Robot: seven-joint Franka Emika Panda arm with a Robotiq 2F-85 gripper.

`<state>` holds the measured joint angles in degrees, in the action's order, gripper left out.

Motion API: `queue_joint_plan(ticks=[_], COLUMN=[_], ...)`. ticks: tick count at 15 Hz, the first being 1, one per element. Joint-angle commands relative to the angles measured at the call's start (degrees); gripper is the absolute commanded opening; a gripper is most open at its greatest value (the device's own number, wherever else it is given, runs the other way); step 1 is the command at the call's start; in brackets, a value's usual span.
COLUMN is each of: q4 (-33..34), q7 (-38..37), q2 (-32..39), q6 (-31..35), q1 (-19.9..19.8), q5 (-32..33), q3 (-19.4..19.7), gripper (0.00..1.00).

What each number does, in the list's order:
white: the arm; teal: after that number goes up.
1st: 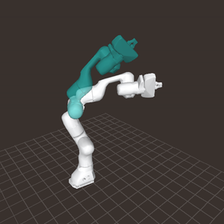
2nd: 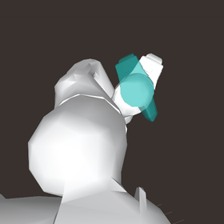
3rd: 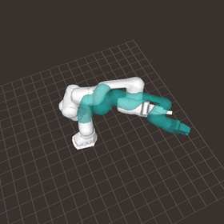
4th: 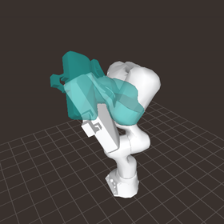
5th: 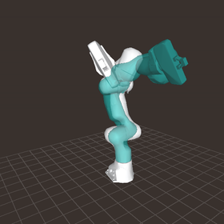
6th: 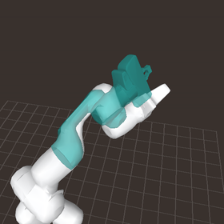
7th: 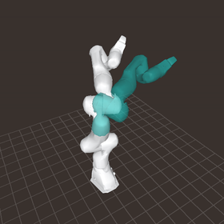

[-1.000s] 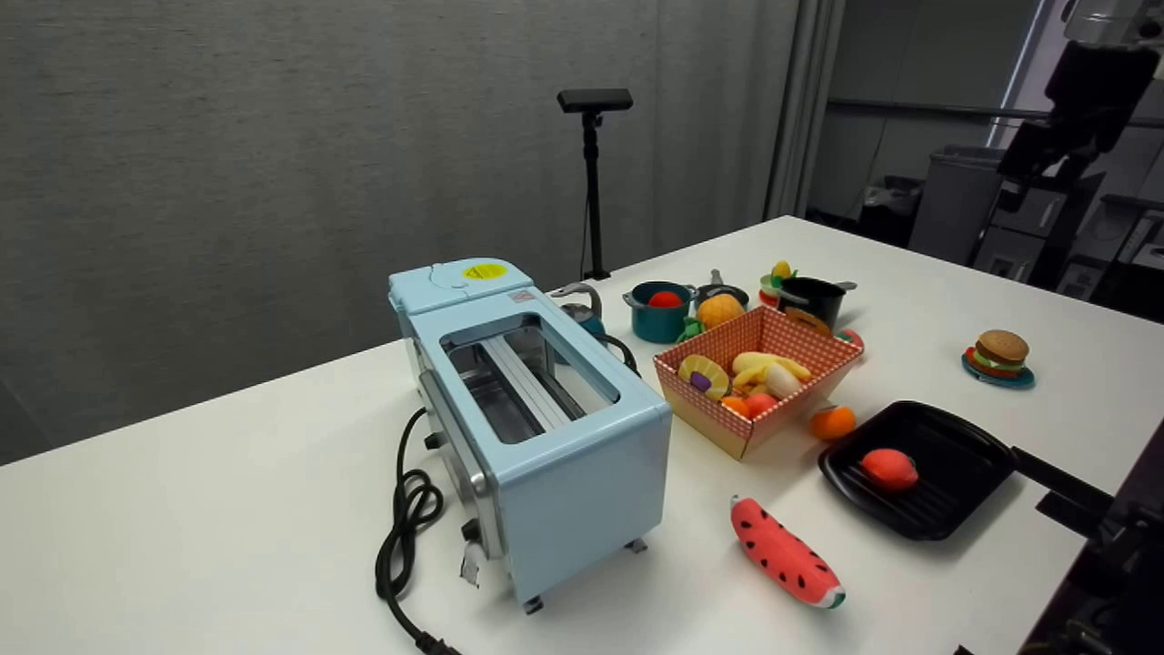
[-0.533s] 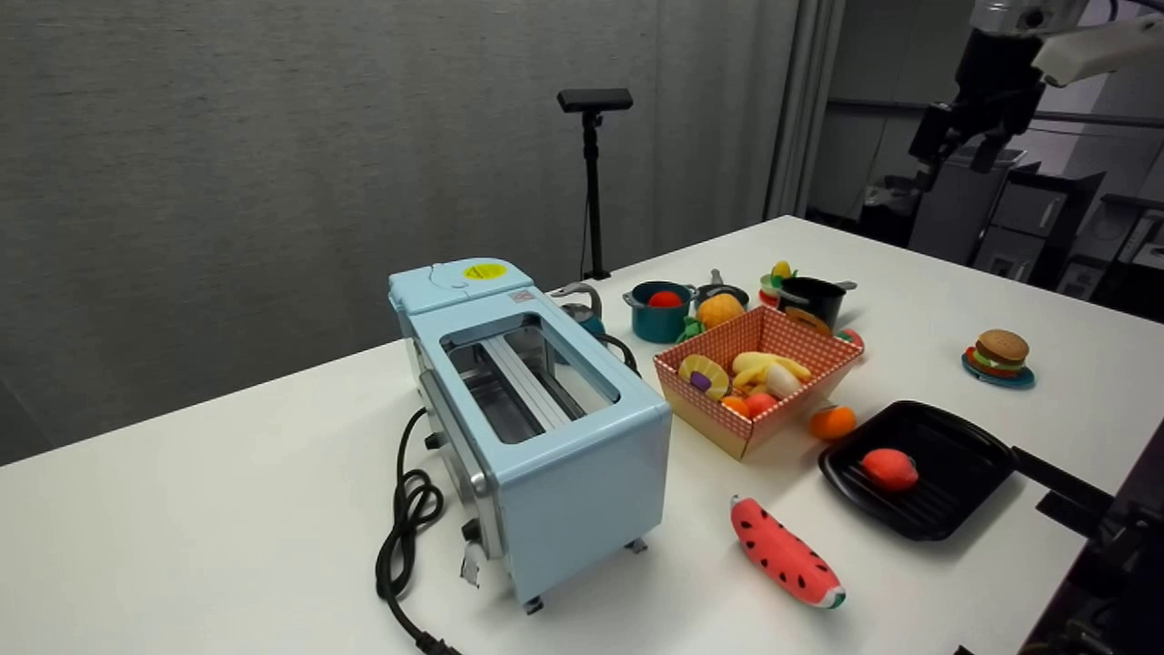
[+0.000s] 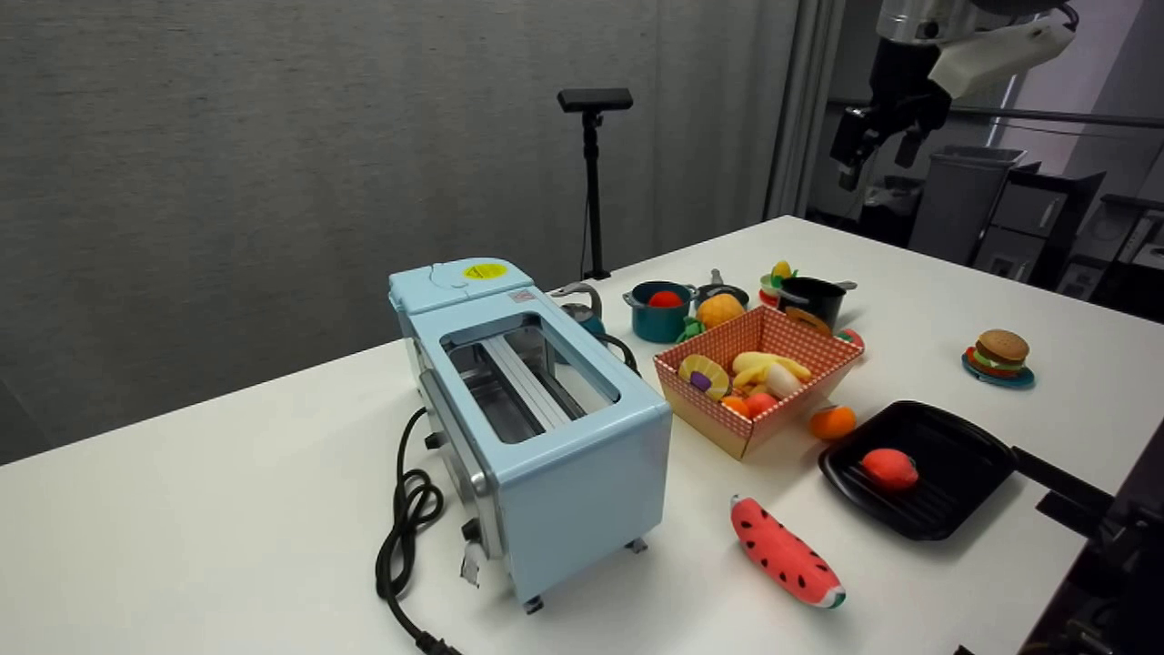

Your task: Pick up the banana from the orange box and put it on the table

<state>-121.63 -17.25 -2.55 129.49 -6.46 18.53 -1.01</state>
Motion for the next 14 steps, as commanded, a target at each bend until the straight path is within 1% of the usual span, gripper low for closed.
queue_joint_plan(ticks=[1,6,14], q4=[4.1,6.0,4.9], q7=[-2.7,-3.3,-2.1], q2=[3.3,5.7,6.6], q6=[-1.4,-1.7,-1.2], q1=[2.2,4.6,7.3], q5=[3.4,6.1,10.4], q3=[0.3,0.4,0.3], gripper=[1.00,1.00,1.00])
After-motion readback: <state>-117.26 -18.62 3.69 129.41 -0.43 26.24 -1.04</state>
